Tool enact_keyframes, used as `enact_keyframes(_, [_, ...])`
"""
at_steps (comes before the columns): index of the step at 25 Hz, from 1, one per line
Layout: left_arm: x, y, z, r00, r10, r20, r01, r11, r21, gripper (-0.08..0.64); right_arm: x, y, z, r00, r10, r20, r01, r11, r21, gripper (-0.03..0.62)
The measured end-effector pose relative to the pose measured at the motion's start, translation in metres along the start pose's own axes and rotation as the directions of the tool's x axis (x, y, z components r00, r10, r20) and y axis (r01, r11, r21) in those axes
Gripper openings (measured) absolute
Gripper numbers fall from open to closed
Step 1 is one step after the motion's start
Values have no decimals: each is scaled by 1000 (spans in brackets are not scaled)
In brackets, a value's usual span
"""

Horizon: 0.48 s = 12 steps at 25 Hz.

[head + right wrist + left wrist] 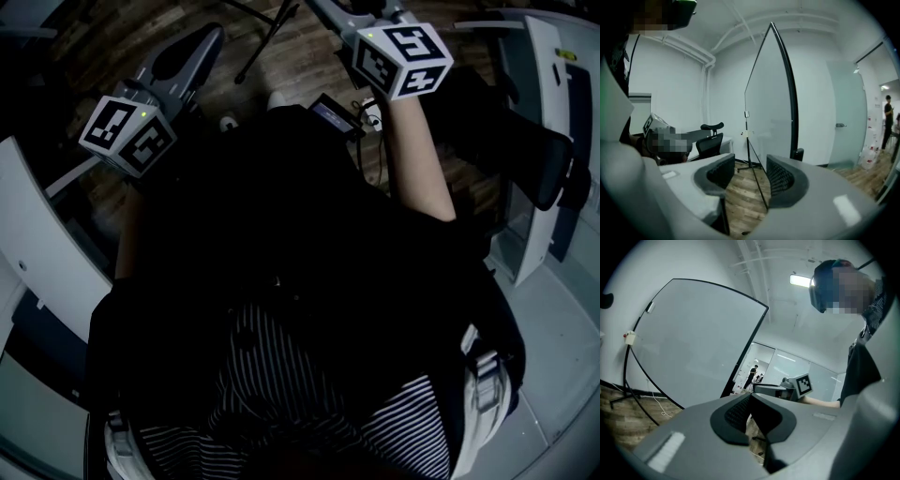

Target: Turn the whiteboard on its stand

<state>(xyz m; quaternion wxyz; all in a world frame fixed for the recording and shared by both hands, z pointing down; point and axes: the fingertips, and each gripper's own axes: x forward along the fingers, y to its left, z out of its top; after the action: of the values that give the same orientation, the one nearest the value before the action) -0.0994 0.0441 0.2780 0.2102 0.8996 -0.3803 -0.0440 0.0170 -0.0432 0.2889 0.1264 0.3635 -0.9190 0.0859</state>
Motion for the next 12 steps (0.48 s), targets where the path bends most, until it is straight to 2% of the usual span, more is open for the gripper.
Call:
enact_keyframes(3, [-12, 3, 2, 1000, 13, 17, -14, 999, 36, 5, -13, 39, 0, 1000, 27, 8, -27, 1000, -14, 198])
enact_keyframes(7, [-31, 5, 4, 1000, 18, 20, -19, 998, 66, 3, -22, 89, -5, 996, 89, 10, -89, 996, 13, 171])
enact_keyframes(9, [-35, 5, 5, 1000, 14, 23, -16, 997, 77, 2, -23, 108, -11, 992, 127, 8, -127, 991, 40, 105])
enact_keyframes(12, [-36, 3, 5, 1000, 7, 21, -9, 995, 102, 2, -24, 124, -17, 985, 172, 23, -174, 976, 131, 16])
